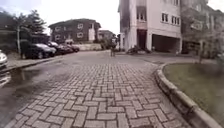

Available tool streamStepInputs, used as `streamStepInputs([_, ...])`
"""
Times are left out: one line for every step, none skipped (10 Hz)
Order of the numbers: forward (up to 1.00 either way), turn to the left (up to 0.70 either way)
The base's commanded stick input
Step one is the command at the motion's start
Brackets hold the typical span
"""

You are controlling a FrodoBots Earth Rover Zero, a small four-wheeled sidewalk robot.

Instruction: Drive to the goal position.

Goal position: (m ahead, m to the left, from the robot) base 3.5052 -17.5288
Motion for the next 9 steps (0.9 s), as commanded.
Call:
streamStepInputs([0.69, 0.03])
streamStepInputs([0.69, 0.03])
streamStepInputs([0.69, 0.03])
streamStepInputs([0.69, 0.03])
streamStepInputs([0.69, 0.03])
streamStepInputs([0.69, 0.03])
streamStepInputs([0.69, 0.03])
streamStepInputs([0.69, 0.03])
streamStepInputs([0.69, 0.03])
